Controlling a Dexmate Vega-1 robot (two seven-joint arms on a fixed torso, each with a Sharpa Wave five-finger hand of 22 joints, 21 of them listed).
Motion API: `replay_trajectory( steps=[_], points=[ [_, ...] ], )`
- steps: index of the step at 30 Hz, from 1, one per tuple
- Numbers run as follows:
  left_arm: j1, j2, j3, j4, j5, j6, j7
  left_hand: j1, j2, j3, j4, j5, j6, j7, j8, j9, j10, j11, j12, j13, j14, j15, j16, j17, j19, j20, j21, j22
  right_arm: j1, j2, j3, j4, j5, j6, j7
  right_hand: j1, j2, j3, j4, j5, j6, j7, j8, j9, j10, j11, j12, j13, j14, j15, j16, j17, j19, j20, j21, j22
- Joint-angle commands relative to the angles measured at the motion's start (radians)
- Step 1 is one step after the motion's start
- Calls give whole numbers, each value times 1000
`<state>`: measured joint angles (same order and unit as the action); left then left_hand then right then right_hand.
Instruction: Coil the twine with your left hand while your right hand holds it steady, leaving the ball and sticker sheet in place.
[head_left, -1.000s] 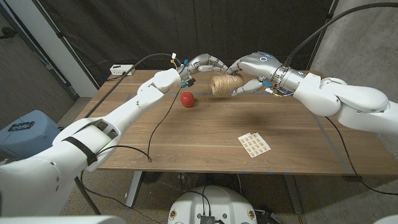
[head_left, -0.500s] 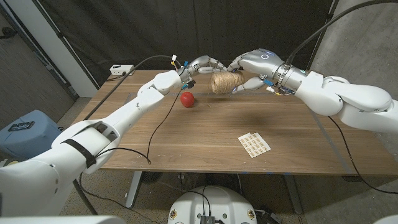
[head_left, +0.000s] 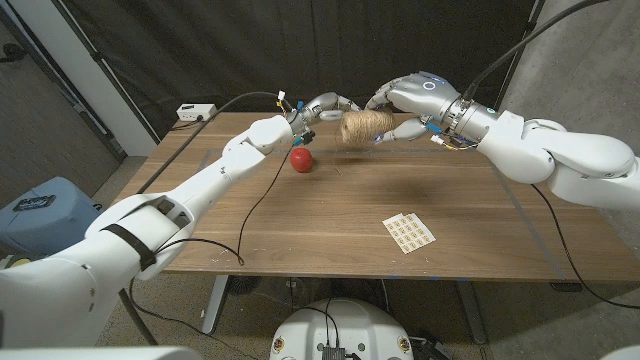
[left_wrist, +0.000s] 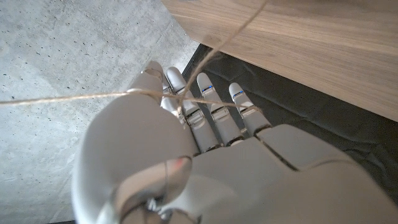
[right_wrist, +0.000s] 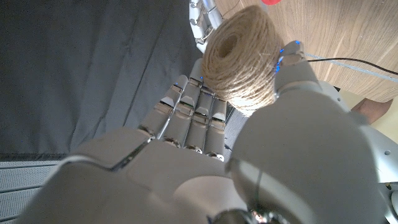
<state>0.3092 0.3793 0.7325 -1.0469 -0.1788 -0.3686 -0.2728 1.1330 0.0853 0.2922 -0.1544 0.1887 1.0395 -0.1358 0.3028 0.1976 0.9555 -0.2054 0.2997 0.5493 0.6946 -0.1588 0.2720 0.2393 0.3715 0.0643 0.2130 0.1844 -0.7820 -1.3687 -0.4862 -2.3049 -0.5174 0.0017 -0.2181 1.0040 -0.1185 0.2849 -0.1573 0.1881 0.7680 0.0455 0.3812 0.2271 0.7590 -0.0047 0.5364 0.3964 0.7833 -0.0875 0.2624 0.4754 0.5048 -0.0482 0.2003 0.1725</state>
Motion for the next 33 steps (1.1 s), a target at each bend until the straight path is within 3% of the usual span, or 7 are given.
replay_trajectory(
  steps=[1,21,33],
  points=[
    [-15,-24,4,58,-2,-17,-9,8,4,-5,1,5,-3,1,0,5,-1,-4,-2,4,0,4,-3,5,-1,6,0,1,28,24,-3,18,-24,13,1,122,129,1,7,6,185,-176,4,4,159,-148,5,4,7,-138,-2,5,2,-11,-1,3],
    [-48,-90,4,206,-10,-80,-30,5,5,-7,4,5,-3,1,-1,5,-4,-5,-5,6,0,6,-4,5,-1,5,0,1,72,85,-9,40,-11,42,9,122,130,1,7,6,185,-178,4,5,158,-149,3,5,6,-136,-8,5,2,-10,-1,3],
    [-17,-90,-6,171,-26,-75,-37,6,5,-8,3,5,-10,-1,-3,5,-9,-3,-8,7,-1,7,-6,5,-1,6,0,1,121,139,-34,69,-45,52,27,124,131,0,6,6,185,-178,4,5,160,-150,3,5,5,-138,-9,7,2,-11,0,3]
  ],
)
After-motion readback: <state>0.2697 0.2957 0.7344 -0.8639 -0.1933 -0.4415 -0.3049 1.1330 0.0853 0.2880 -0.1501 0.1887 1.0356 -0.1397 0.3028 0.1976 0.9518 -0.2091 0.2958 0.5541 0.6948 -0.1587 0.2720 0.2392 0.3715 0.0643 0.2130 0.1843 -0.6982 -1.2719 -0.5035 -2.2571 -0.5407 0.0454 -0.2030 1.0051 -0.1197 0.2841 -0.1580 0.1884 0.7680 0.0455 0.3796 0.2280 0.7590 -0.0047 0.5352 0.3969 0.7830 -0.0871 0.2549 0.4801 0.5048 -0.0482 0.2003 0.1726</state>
